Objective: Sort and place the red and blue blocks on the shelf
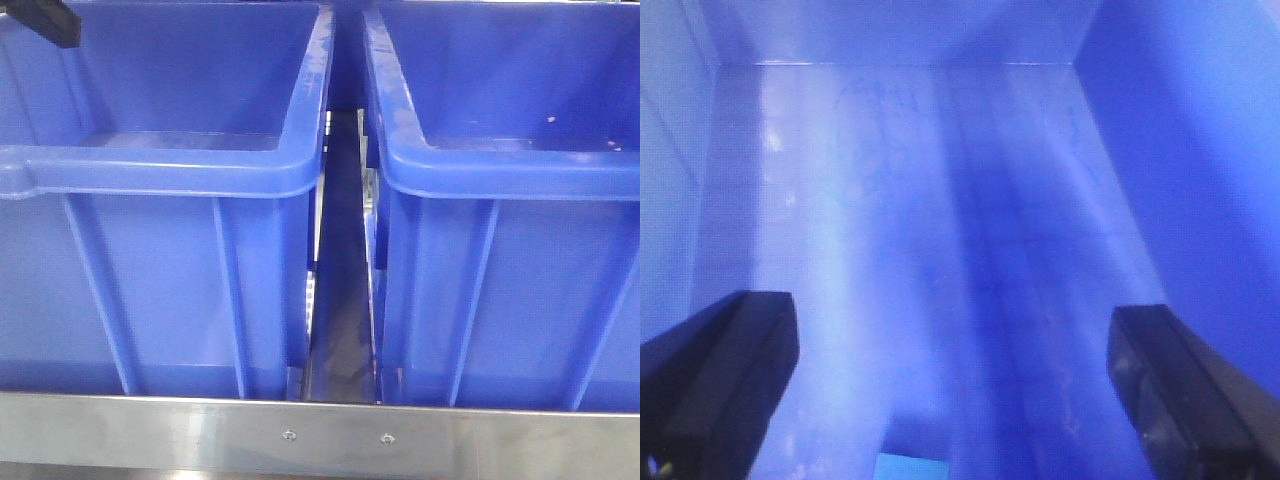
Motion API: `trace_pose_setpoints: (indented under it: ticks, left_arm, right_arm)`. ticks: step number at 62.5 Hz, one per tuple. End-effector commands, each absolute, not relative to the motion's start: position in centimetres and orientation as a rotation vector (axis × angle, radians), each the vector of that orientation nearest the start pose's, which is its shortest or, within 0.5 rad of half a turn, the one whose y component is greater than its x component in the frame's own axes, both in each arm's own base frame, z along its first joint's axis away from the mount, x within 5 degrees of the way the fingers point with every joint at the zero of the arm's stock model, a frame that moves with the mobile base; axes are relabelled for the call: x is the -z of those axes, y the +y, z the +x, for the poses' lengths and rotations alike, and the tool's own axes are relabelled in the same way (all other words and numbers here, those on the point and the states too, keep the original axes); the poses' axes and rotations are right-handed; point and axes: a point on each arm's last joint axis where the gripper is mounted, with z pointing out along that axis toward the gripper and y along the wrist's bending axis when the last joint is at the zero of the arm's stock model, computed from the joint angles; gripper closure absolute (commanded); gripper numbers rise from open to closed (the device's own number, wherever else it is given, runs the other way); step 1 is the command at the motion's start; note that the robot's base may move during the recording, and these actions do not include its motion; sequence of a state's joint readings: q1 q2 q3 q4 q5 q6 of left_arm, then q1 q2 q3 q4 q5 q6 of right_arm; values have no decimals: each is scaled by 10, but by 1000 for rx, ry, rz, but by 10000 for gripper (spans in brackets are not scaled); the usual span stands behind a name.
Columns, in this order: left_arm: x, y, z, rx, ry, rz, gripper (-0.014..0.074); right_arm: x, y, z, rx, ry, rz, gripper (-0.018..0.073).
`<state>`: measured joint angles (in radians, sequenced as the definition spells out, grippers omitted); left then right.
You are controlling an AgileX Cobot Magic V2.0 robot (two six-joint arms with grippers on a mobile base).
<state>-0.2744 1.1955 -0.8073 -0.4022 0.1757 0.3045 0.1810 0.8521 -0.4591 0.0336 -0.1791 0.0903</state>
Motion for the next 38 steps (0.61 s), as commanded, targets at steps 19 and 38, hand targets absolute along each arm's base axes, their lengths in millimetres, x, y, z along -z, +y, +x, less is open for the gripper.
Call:
trace_pose_setpoints:
  ticks: [19,38]
  left_arm:
    - [-350,-71,233,315,1838,187,10]
    - [-393,-57,185,272,1635,231,488]
  right_arm:
    - [-319,20,176,-154,1550,-19,14]
    - [-347,16,140,-141,1378,-35,351]
